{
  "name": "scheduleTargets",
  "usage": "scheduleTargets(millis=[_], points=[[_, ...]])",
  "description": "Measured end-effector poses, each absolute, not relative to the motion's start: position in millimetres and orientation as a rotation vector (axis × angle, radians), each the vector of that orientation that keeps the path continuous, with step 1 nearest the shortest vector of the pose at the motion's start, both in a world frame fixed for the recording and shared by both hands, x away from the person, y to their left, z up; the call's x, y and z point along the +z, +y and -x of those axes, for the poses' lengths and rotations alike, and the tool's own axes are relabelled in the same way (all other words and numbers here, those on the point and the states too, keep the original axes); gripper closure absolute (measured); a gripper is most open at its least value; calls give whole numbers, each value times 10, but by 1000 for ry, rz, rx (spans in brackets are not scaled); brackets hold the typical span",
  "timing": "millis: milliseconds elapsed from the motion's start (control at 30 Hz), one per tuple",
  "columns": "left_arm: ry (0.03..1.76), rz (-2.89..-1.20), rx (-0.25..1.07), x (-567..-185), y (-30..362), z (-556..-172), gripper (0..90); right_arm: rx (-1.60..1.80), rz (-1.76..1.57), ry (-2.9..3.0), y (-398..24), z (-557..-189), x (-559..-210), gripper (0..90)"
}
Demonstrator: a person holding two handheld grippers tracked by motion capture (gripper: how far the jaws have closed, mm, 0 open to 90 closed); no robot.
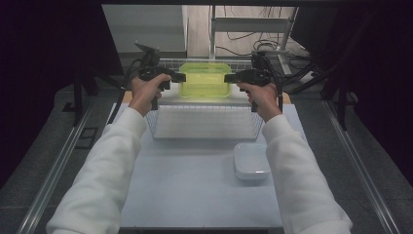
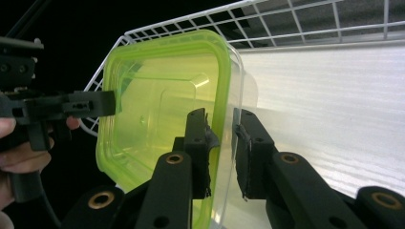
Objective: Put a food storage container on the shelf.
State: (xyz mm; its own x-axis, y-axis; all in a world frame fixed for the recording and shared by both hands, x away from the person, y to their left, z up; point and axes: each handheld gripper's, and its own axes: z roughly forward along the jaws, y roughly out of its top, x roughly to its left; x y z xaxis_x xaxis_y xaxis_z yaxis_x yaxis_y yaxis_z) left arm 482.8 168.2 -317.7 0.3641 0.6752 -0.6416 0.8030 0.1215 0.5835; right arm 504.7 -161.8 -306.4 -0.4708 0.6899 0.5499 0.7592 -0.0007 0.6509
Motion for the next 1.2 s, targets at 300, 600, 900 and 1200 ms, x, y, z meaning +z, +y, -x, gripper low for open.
scheduleTargets(millis=[300, 600, 900, 1200], points=[[1387, -1562, -210, -3262, 1707, -4975, 752, -1451, 1669, -2066, -1590, -5172, -3121, 738], [1394, -1535, -218, -3335, 1713, -5035, 722, -1451, 1711, -2006, -1592, -5227, -3188, 721], [1369, -1537, -183, -3359, 1707, -5029, 604, -1471, 1738, -2059, -1563, -5202, -3173, 617], [1313, -1526, -99, -3270, 1725, -4954, 338, -1537, 1743, -2163, -1538, -5084, -3058, 375]])
